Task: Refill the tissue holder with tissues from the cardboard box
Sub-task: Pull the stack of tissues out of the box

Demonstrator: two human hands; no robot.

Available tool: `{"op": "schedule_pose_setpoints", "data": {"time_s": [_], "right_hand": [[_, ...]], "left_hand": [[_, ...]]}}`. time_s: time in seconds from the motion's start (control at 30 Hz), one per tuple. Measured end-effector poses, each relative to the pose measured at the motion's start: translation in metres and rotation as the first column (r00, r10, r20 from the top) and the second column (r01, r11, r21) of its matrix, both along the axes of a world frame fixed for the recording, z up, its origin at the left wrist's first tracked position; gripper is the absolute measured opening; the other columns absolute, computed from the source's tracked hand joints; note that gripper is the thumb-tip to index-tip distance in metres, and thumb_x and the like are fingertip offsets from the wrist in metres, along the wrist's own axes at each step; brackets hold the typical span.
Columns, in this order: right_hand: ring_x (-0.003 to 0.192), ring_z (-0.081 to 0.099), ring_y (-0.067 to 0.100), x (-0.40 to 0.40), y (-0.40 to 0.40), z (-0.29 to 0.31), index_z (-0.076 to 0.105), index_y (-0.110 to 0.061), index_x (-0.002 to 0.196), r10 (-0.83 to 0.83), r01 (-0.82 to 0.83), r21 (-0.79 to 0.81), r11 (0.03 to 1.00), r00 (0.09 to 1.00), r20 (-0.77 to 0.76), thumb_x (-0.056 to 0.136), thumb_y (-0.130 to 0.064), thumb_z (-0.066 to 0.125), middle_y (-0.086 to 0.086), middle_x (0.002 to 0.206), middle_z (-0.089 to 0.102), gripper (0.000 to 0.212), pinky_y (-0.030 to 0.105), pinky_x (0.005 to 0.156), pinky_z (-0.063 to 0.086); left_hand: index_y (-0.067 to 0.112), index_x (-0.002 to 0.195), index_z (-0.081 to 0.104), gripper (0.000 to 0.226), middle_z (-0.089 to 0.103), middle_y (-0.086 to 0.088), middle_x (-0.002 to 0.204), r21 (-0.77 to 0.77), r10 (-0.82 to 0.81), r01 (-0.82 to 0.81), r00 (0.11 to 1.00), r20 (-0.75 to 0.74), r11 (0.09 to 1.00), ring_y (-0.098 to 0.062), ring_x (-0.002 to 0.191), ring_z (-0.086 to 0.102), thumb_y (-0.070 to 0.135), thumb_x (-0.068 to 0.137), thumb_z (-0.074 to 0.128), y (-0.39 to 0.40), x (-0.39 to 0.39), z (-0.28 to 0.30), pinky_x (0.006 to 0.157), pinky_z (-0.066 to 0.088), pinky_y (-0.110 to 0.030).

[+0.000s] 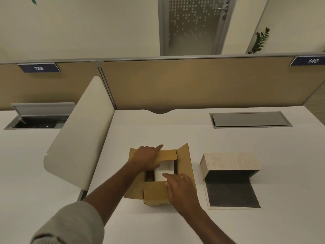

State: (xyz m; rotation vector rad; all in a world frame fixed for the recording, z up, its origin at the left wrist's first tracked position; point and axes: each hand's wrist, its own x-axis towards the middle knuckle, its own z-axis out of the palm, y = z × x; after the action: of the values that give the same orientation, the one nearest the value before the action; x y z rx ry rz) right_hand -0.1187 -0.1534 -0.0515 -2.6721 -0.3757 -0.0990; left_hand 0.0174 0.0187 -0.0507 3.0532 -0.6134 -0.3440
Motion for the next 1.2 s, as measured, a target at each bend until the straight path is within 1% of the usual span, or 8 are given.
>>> {"op": "schedule_pose_setpoints", "data": {"time_s": [0.2,0.4,0.6,0.67,0.77,0.87,0.97,1.2], "right_hand": [[0.106,0.063,0.01,-0.028,-0.003,0.002,0.054,-0.033,0.135,0.043,-0.018,0.126,0.992,0.978,-0.206,0.096,-0.02,0.059,-0.009,0.123,0.067,0.042,0.018,0.097,0.045],[0.104,0.069,0.023,-0.04,-0.001,-0.032,0.067,-0.036,0.109,-0.06,0.037,-0.093,0.995,0.966,-0.253,0.042,-0.034,0.095,-0.002,0.122,0.068,0.073,0.037,0.081,0.057],[0.111,0.067,0.023,-0.041,0.0,-0.051,0.069,-0.035,0.11,-0.031,-0.021,-0.189,0.982,0.963,-0.266,0.032,-0.046,0.096,0.001,0.129,0.066,0.083,0.043,0.089,0.053],[0.114,0.065,0.021,-0.042,-0.002,-0.051,0.065,-0.037,0.114,-0.025,-0.025,-0.187,0.982,0.964,-0.263,0.035,-0.047,0.095,-0.002,0.133,0.063,0.085,0.041,0.094,0.047],[0.126,0.056,0.018,-0.043,-0.009,-0.044,0.054,-0.04,0.125,0.047,-0.075,-0.128,0.989,0.977,-0.209,0.057,-0.048,0.085,-0.004,0.143,0.053,0.075,0.04,0.102,0.034],[0.14,0.035,0.012,-0.022,-0.017,-0.027,0.045,-0.04,0.136,0.088,-0.081,0.055,0.995,0.986,-0.142,0.086,-0.04,0.063,-0.009,0.154,0.039,0.053,0.033,0.113,0.024],[0.141,0.036,0.015,0.026,-0.015,-0.014,0.047,-0.029,0.14,0.077,-0.076,0.052,0.996,0.997,-0.02,0.095,-0.03,0.054,-0.004,0.151,0.044,0.046,0.033,0.116,0.025],[0.14,0.038,0.03,0.135,0.0,-0.018,0.043,-0.01,0.143,0.207,-0.219,-0.23,0.948,0.975,-0.078,0.095,-0.024,0.053,0.011,0.151,0.043,0.051,0.044,0.117,0.029]], "left_hand": [[0.024,0.147,0.036,0.056,0.069,-0.003,0.081,-0.2,0.228,-0.195,0.961,0.157,0.96,-0.021,0.067,0.066,0.037,0.094,0.048,0.011,0.028,0.008,0.066,0.057,-0.033],[0.013,0.138,0.037,0.072,0.067,-0.01,0.119,-0.031,0.478,-0.478,0.873,0.094,0.878,-0.032,0.107,0.065,0.058,0.086,0.058,0.011,0.06,-0.009,0.099,0.044,-0.048],[0.012,0.139,0.04,0.075,0.057,-0.012,0.136,0.084,0.498,-0.501,0.866,0.051,0.861,-0.036,0.13,0.049,0.063,0.086,0.054,0.013,0.062,-0.031,0.114,0.025,-0.059],[0.013,0.138,0.046,0.066,0.056,-0.012,0.139,-0.028,0.428,-0.429,0.889,0.161,0.903,-0.036,0.136,0.042,0.053,0.088,0.059,0.011,0.057,-0.027,0.114,0.024,-0.058],[0.015,0.123,0.063,0.037,0.066,-0.007,0.124,-0.462,0.374,-0.184,0.854,0.361,0.868,-0.028,0.119,0.059,0.025,0.088,0.065,0.002,0.025,-0.008,0.103,0.043,-0.044],[0.018,0.114,0.065,0.02,0.07,0.006,0.108,-0.869,0.459,-0.252,0.888,-0.033,0.426,-0.011,0.091,0.067,0.019,0.095,0.058,-0.018,-0.03,0.008,0.082,0.056,-0.03],[0.017,0.117,0.063,0.02,0.07,-0.001,0.11,-0.867,0.384,-0.498,0.805,-0.453,0.022,-0.015,0.095,0.069,0.02,0.1,0.052,-0.034,-0.07,-0.009,0.087,0.057,-0.038],[0.014,0.151,0.029,0.069,0.039,-0.01,0.155,-0.513,0.54,-0.851,0.487,-0.686,0.116,-0.03,0.139,0.041,0.04,0.094,0.059,-0.054,-0.077,-0.055,0.114,0.037,-0.044]]}}
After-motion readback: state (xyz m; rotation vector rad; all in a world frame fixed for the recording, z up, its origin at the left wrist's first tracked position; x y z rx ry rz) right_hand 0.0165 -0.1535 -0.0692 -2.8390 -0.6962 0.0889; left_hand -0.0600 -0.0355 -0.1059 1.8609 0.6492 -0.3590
